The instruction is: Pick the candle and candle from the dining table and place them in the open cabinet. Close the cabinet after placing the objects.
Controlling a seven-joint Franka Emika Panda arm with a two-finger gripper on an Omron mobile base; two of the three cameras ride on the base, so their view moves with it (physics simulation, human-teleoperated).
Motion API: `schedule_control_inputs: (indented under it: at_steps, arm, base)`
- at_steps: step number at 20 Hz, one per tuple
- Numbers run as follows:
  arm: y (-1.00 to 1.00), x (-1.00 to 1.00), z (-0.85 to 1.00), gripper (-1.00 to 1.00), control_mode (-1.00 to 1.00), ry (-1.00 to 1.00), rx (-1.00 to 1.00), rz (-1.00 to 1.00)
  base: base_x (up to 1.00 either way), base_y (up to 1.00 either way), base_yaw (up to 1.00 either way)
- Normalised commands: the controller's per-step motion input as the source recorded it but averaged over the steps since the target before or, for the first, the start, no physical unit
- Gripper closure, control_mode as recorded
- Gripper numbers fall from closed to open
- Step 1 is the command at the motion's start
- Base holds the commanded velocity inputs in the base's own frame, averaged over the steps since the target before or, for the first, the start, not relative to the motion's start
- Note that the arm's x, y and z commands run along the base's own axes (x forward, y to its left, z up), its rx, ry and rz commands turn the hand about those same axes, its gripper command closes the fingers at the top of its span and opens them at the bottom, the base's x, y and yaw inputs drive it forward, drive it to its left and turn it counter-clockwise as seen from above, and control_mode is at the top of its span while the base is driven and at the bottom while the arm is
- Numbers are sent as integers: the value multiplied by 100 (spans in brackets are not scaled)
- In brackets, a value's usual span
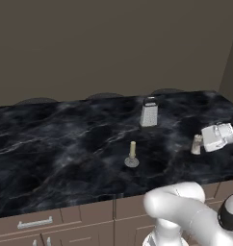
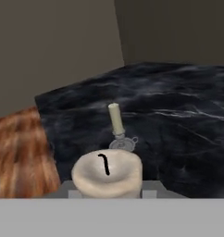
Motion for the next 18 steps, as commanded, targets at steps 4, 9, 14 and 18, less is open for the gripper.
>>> schedule_control_inputs:
  at_steps: [4,9,14,18]
  arm:
    - [23,-20,46,100,-100,0,0,-20]
    - [30,-30,31,100,-100,0,0,-22]
    - [39,-32,26,100,-100,0,-1,-21]
    - [42,-24,38,100,-100,0,-3,-20]
  base:
    - [0,0,0]
    - [0,0,0]
    - [0,0,0]
    - [0,0,0]
